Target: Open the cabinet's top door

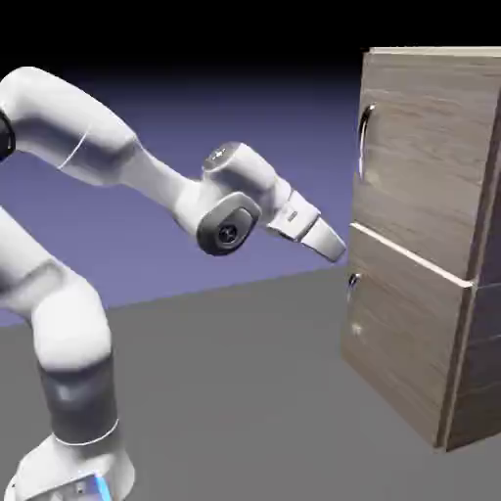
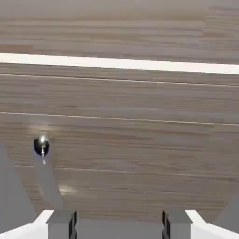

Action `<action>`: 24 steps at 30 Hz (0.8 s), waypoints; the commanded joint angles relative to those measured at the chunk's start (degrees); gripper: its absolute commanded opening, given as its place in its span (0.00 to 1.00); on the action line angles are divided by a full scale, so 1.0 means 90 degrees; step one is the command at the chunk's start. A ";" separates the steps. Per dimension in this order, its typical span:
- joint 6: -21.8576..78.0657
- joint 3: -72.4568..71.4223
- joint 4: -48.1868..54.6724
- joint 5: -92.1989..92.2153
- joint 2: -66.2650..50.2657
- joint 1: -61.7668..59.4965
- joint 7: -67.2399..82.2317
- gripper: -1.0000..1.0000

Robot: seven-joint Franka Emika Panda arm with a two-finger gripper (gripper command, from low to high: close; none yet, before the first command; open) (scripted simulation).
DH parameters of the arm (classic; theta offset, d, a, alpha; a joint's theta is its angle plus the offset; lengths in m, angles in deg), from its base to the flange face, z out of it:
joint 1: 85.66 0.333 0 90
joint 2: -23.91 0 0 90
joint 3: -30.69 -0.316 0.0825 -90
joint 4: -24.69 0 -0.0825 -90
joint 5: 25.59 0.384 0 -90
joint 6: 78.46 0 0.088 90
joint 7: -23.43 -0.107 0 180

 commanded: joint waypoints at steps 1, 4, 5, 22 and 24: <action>0.0061 0.0205 0.0046 0.0237 -0.0231 0.0173 0.0084 0.50; 0.0243 0.0818 0.0184 0.0949 -0.0923 0.0693 0.0336 0.50; 0.0303 0.1022 0.0230 0.1186 -0.1154 0.0866 0.0420 0.50; 0.1333 0.4495 0.1012 0.5218 -0.5077 0.3809 0.1847 0.50; 0.1455 0.4904 0.1104 0.5692 -0.5539 0.4156 0.2015 0.50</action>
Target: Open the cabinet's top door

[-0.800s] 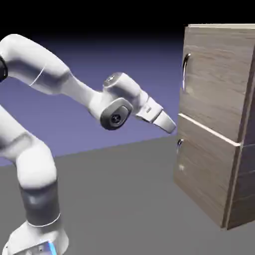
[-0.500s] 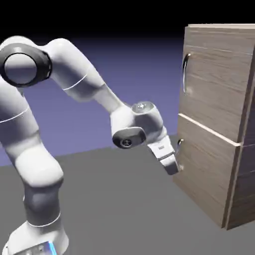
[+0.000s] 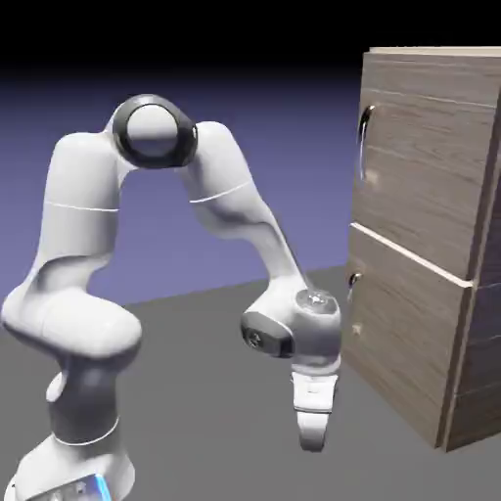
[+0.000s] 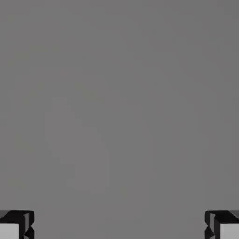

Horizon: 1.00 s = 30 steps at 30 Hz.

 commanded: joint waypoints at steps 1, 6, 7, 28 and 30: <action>0.0061 0.0205 0.0046 0.0237 -0.0231 0.0173 0.0084 0.50; 0.0364 0.1226 0.0276 0.1423 -0.1385 0.1039 0.0504 0.50; 0.0424 0.1431 0.0322 0.1660 -0.1616 0.1212 0.0588 0.50; 0.1697 0.5721 0.1288 0.6641 -0.6462 0.4848 0.2351 0.50; 0.1818 0.6130 0.1380 0.7115 -0.6923 0.5195 0.2518 0.50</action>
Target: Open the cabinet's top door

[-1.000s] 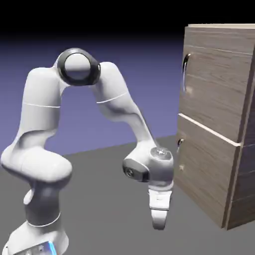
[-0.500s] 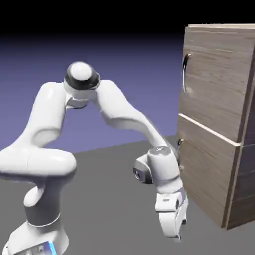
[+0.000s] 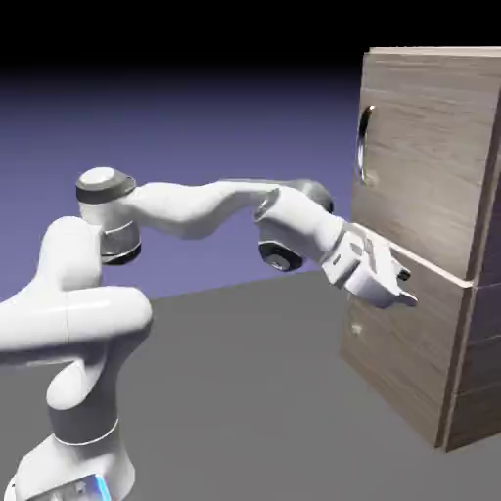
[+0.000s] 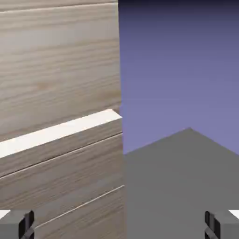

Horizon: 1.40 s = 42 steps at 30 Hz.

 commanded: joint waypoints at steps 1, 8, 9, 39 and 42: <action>0.0061 0.0205 0.0046 0.0237 -0.0231 0.0173 0.0084 0.50; 0.0393 0.1326 0.0299 0.1539 -0.1498 0.1124 0.0545 0.50; 0.0371 0.1288 0.0540 0.1628 -0.1455 0.0894 0.0542 0.50; 0.7165 0.3452 -0.2409 0.1744 0.0151 0.0905 0.3988 0.00; 0.7996 0.3735 -0.2450 0.1386 0.0543 0.0596 0.4314 0.00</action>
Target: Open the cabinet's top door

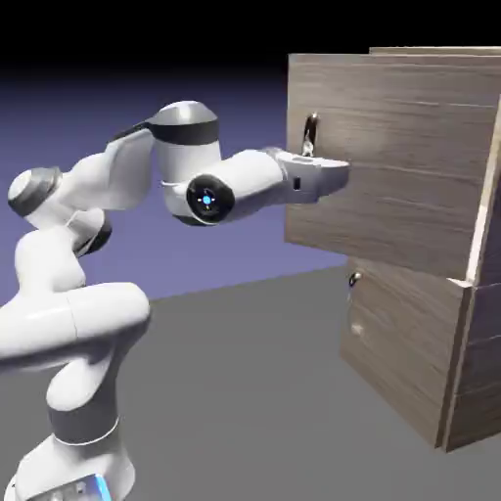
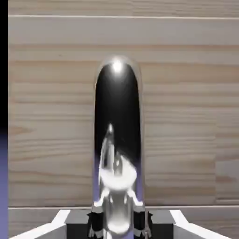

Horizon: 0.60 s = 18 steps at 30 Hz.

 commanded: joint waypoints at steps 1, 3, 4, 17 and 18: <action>0.0270 0.0084 0.0006 -0.0130 0.0143 -0.0118 0.0114 0.00; 0.0824 0.0232 0.0047 -0.0404 0.0448 -0.0377 0.0352 0.00; 0.1101 0.0295 0.0083 -0.0549 0.0611 -0.0517 0.0478 0.00; 0.4428 -0.0068 0.1825 -0.3182 0.3343 -0.3122 0.2840 0.00; 0.4591 -0.0209 0.2055 -0.3433 0.3571 -0.3351 0.3063 0.00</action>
